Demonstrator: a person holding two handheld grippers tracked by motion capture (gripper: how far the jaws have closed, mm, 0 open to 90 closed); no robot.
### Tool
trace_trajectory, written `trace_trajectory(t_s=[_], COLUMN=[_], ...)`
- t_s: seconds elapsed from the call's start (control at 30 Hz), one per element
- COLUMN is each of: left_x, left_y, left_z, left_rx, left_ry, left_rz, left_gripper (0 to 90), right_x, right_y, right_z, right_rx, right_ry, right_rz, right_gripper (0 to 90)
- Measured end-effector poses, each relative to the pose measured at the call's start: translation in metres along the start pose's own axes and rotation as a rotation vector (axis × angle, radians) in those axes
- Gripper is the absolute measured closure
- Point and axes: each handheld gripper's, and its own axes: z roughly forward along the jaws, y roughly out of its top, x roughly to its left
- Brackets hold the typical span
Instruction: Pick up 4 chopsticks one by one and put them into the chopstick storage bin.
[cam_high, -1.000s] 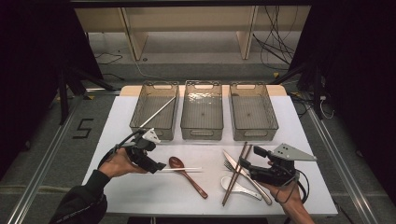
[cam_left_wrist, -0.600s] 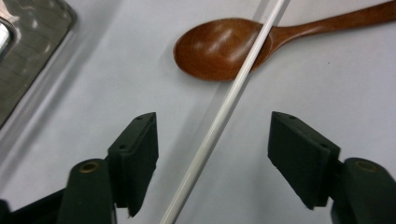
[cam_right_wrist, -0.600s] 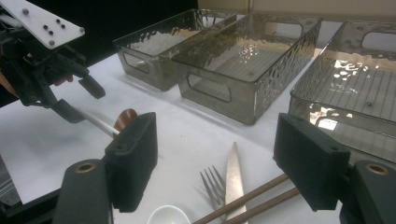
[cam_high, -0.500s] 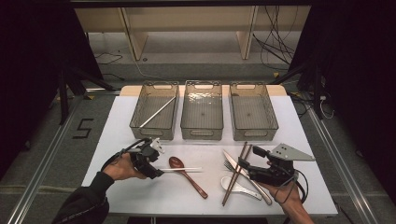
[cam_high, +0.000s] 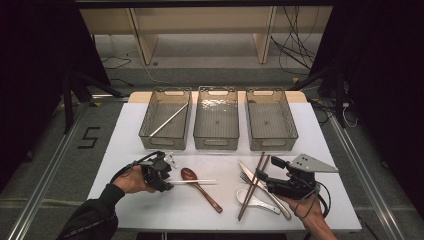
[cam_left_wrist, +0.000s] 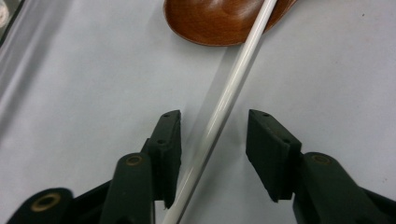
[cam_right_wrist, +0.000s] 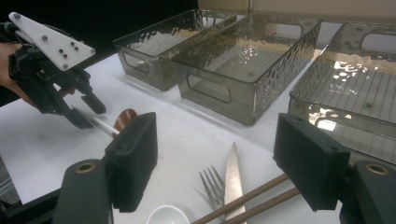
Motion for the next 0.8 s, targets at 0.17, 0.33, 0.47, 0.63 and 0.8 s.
trace_trajectory(t_s=[0.17, 0.33, 0.47, 0.63, 0.8], left_x=[0.0, -0.0002, -0.0007, -0.0008, -0.0025], left_y=[0.0019, 0.003, 0.0036, 0.0056, 0.005], left_z=[0.0013, 0.0052, 0.0056, 0.0046, 0.0046], left_rx=[0.003, 0.009, 0.007, 0.034, 0.03], left_ry=[-0.009, -0.018, -0.033, -0.049, -0.057], left_rz=[0.035, 0.055, 0.065, 0.116, 0.15], left_gripper=[64.0, 67.5, 72.0, 77.8, 82.8], right_x=[0.0004, -0.0002, 0.0, -0.0002, -0.0009], right_y=[-0.0003, -0.0008, -0.0012, -0.0016, -0.0014], right_z=[-0.0011, -0.0015, -0.0013, -0.001, -0.001], right_rx=[0.0, 0.002, 0.004, 0.007, 0.008], right_ry=[-0.001, -0.003, -0.005, -0.004, -0.005], right_rz=[-0.001, 0.002, 0.003, 0.008, 0.007], right_gripper=[31.3, 31.3, 31.3, 31.3, 31.3])
